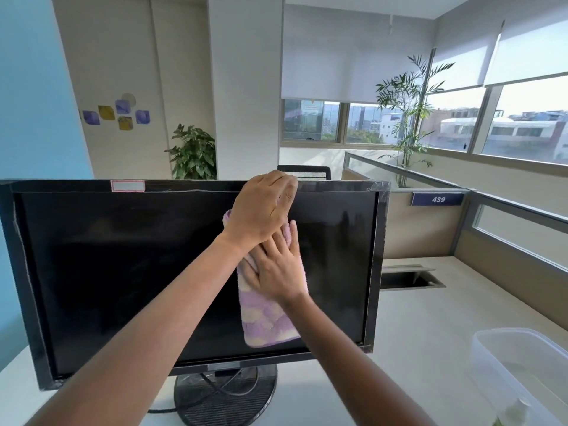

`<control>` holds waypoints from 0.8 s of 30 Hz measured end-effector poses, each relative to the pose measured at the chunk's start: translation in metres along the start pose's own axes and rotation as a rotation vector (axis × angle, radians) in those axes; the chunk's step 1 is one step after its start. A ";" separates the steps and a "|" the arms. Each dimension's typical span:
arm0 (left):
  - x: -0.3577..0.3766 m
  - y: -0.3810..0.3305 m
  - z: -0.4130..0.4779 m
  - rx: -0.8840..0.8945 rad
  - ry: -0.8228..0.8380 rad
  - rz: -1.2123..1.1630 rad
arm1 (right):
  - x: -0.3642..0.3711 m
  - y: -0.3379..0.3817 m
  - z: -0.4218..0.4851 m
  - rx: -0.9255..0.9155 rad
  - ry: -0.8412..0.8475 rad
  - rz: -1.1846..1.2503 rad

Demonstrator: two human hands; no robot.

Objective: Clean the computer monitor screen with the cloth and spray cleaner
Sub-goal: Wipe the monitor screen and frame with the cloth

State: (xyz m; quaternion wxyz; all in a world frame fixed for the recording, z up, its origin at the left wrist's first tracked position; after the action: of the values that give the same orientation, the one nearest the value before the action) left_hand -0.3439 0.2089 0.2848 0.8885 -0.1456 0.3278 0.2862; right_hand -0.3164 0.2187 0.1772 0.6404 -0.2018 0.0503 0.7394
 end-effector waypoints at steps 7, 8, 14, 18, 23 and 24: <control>0.002 0.002 -0.001 -0.001 0.044 -0.040 | -0.020 -0.102 -0.016 -0.042 -0.048 -0.208; 0.001 0.003 -0.001 -0.006 0.049 -0.042 | -0.026 -0.118 -0.018 0.040 -0.059 -0.225; -0.003 0.008 -0.004 0.013 0.108 0.012 | -0.031 -0.132 -0.032 0.634 -0.066 -0.067; -0.024 0.036 -0.024 -0.017 0.083 0.118 | -0.020 -0.094 -0.021 0.840 -0.043 0.122; -0.065 0.093 -0.064 -0.095 0.036 0.250 | -0.007 -0.018 0.004 0.676 -0.021 0.128; -0.073 0.104 -0.072 -0.112 0.024 0.269 | -0.003 -0.001 0.009 0.624 -0.018 0.118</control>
State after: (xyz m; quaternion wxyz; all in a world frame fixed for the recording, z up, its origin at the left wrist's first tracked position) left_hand -0.4880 0.2291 0.2731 0.8286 -0.1533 0.3386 0.4187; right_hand -0.3176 0.2189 0.1862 0.6276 0.0144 0.2806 0.7260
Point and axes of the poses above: each hand's wrist, its own z-axis towards the middle knuckle, its own x-axis out of the palm, y = z × x, the point moved 7 cm from there along z, towards the middle knuckle, and after that the axes turned 3 degrees about x, right-handed, at the moved point
